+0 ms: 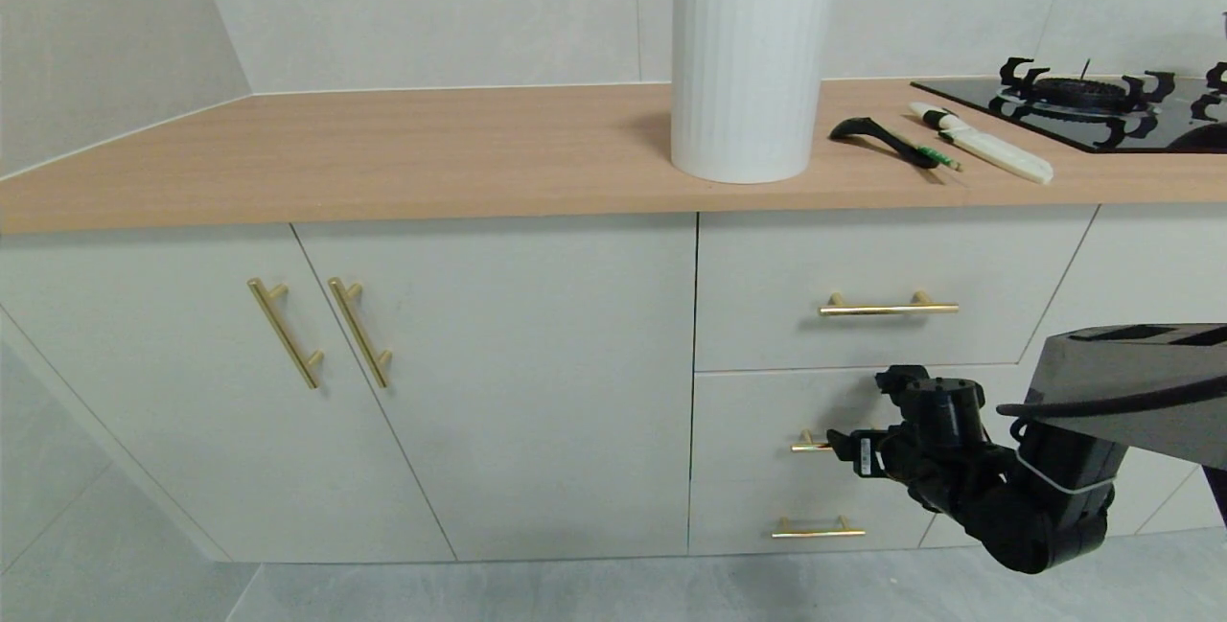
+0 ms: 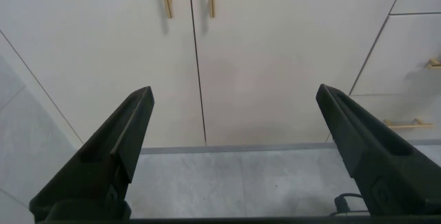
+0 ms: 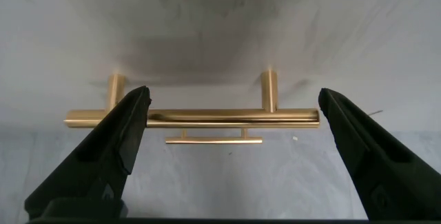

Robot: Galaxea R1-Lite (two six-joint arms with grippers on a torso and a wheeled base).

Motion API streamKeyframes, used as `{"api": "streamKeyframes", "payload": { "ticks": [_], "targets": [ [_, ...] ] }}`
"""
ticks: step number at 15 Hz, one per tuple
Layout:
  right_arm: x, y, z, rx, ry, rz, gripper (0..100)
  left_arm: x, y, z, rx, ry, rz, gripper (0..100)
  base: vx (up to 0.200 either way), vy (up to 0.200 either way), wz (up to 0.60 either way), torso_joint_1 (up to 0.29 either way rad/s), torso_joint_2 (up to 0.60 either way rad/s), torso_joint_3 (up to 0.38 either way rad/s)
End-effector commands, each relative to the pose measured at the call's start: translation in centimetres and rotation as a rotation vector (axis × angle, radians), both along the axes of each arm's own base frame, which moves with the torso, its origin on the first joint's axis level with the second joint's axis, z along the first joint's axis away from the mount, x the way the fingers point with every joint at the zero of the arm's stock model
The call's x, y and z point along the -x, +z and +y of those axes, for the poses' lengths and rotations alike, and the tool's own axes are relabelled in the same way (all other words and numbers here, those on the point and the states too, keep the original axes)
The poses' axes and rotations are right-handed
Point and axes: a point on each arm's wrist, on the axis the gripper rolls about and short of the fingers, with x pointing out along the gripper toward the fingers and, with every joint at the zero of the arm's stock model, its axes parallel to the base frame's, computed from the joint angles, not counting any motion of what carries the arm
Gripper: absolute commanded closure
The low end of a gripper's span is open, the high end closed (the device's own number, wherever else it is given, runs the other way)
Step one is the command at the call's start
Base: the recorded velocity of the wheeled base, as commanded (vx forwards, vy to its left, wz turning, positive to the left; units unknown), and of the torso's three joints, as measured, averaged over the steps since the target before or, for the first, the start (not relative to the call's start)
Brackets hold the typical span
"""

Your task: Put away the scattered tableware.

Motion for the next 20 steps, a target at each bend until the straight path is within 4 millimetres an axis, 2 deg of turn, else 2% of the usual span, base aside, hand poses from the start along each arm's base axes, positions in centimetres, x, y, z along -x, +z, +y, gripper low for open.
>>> {"api": "streamKeyframes", "payload": {
  "ticks": [1, 4, 16, 17, 20],
  "targets": [
    [0.0, -0.9, 0.0, 0.007, 0.0, 0.021, 0, 0.0, 0.0, 0.0, 0.0, 0.001, 0.001, 0, 0.0, 0.0, 0.0, 0.0, 0.0, 0.0],
    [0.2, -1.7, 0.0, 0.018, 0.002, 0.049, 0, 0.0, 0.0, 0.0, 0.0, 0.001, 0.001, 0, 0.0, 0.0, 0.0, 0.0, 0.0, 0.0],
    [0.7, -1.6, -0.2, 0.023, 0.003, 0.064, 0, 0.0, 0.0, 0.0, 0.0, 0.001, 0.0, 0, 0.0, 0.0, 0.0, 0.0, 0.0, 0.0],
    [0.9, -1.2, -0.2, 0.022, 0.004, 0.061, 0, 0.0, 0.0, 0.0, 0.0, 0.001, 0.0, 0, 0.0, 0.0, 0.0, 0.0, 0.0, 0.0],
    [2.7, 2.6, -0.5, 0.019, 0.032, 0.12, 0, 0.0, 0.0, 0.0, 0.0, 0.001, 0.001, 0, 0.0, 0.0, 0.0, 0.0, 0.0, 0.0]
  ]
}}
